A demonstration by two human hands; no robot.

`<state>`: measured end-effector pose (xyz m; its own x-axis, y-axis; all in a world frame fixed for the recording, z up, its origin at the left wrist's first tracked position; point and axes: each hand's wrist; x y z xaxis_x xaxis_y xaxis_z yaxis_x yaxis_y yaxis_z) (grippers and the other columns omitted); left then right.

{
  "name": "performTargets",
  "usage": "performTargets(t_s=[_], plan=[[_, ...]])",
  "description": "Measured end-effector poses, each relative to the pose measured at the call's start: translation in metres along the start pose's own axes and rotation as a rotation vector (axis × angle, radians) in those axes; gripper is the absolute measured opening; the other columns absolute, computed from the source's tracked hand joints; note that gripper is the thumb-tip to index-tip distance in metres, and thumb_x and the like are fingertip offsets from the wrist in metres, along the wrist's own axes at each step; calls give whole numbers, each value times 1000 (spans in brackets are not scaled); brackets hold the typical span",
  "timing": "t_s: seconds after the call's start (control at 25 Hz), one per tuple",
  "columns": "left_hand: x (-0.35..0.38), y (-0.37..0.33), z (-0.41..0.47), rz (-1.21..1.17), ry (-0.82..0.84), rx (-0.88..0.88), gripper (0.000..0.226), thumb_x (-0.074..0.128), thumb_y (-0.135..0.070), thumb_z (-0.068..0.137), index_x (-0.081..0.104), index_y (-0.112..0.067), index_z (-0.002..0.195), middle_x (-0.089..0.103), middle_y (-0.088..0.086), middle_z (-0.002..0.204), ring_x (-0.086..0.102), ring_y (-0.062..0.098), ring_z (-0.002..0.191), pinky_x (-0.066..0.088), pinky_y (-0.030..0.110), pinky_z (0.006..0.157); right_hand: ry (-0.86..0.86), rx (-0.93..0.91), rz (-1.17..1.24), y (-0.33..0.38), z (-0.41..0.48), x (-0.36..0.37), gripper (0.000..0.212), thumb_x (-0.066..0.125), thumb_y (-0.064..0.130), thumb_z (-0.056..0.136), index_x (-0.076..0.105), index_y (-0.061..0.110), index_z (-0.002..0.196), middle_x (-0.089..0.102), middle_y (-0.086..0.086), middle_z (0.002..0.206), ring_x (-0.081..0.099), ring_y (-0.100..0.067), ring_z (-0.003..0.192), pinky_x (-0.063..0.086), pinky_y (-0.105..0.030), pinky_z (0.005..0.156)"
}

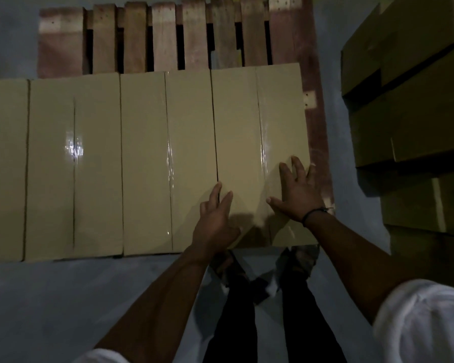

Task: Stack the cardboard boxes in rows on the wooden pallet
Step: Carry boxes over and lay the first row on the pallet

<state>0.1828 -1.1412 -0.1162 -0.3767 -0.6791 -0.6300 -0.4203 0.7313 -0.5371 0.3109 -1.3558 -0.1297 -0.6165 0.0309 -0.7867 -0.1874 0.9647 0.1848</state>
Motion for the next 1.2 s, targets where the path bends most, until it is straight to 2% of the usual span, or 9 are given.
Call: performTargets(t_s=[0.08,0.2,0.28,0.36,0.6,0.72,0.84,1.04,1.2], plan=[[10,6,-17,-51,-10,-6,95,81,-26,77,30,-22,157,2,-9,165,21,29,142,36,37,108,-17,12,2,-2,-16,11,103,66,65,80,5,33,156,-11,1,167,-10,-46,149,30,-63,112],[26,12,-37,-197,-110,-59,88,79,-15,76,38,-19,153,32,6,151,35,28,133,31,26,103,-27,32,39,-10,-38,26,103,70,63,80,8,33,157,-11,-1,166,-3,-45,150,40,-63,106],[38,17,-44,-290,-178,-70,79,76,-8,75,46,-15,148,51,9,136,44,28,127,36,30,107,-31,50,94,-15,-51,35,104,70,62,80,8,33,158,-13,-1,166,5,-44,149,42,-62,105],[49,23,-47,-365,-231,-134,70,74,-5,75,54,-16,141,59,5,125,51,25,121,45,39,105,-71,75,162,-18,-61,45,104,71,62,80,10,32,158,-13,-3,166,12,-43,148,40,-59,109],[49,6,-52,-632,-324,-382,45,77,1,75,68,-11,117,66,3,103,58,10,86,51,23,84,-104,141,454,-34,-81,69,117,78,60,75,2,33,159,4,-10,165,27,-40,144,34,-46,114],[41,7,-42,-779,-273,-528,42,76,-3,67,72,-13,108,68,4,91,64,19,80,56,30,81,-99,162,581,-44,-92,80,123,80,55,76,-8,28,159,10,-11,164,27,-33,145,28,-34,113],[39,8,-41,-792,-253,-557,47,66,3,65,74,-9,110,69,6,85,64,21,71,55,31,71,-110,140,567,-47,-93,82,125,81,54,76,-7,25,160,12,-14,164,29,-33,144,29,-32,112],[32,8,-45,-797,-209,-536,47,54,13,79,72,-9,116,65,6,77,65,25,75,58,41,84,-107,121,543,-52,-92,81,125,82,53,75,-4,23,160,13,-11,165,27,-31,146,29,-35,114],[30,4,-52,-814,-185,-507,47,50,15,85,68,-9,120,58,2,81,62,21,76,56,38,86,-110,121,519,-53,-90,81,125,82,54,74,-2,25,160,16,-11,165,30,-32,144,32,-38,113]])
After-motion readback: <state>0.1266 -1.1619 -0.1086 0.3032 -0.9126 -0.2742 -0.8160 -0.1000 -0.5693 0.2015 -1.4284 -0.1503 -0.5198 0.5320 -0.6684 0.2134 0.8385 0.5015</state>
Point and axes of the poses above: each hand's wrist, its own z-axis towards the middle knuckle, its own x-axis out of the palm, y = z × x
